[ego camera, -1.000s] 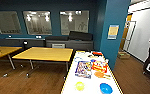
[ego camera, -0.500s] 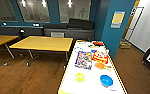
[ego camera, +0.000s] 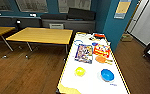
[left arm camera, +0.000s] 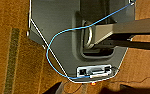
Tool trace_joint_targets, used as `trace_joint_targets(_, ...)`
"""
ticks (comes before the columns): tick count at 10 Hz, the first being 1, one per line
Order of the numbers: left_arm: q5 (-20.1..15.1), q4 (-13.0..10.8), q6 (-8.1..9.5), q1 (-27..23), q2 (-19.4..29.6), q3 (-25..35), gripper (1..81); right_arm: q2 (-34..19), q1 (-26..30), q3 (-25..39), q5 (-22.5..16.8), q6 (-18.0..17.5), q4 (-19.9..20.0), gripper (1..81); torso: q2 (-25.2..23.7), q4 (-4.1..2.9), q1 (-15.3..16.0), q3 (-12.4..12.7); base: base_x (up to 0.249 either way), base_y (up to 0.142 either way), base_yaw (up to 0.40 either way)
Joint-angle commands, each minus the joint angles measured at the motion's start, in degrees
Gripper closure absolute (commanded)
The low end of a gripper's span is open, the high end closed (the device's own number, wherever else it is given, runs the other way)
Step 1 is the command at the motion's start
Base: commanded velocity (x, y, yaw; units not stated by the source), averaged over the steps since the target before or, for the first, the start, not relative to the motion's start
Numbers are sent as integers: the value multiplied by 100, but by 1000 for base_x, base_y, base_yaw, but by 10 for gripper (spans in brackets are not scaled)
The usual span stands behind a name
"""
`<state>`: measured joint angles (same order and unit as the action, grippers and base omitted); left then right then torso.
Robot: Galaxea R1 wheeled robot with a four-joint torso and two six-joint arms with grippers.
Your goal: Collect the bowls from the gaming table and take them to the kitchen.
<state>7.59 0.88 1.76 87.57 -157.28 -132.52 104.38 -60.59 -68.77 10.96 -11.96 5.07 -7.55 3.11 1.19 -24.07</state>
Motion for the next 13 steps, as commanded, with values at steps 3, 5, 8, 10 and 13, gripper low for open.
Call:
trace_joint_targets(3,-382,35,18,-41,83,42,10,-424,1411,-372,-567,-710,29,10,2,0,2,2,0,0,0)
trace_joint_targets(5,-382,35,18,-76,83,42,10,-327,1877,-644,-814,-1000,29,10,4,0,2,0,0,0,0)
trace_joint_targets(8,-382,35,27,-103,30,42,10,-37,2467,-1129,-1316,-1634,29,10,4,0,2,0,0,0,0)
trace_joint_targets(10,-390,44,27,-138,-40,-62,10,286,2705,-1505,-1386,-1757,37,10,4,0,5,-2,0,0,0)
trace_joint_targets(13,-390,44,27,-200,-102,-107,10,919,2994,-2190,-1481,-1933,37,10,6,0,7,-5,0,0,0)
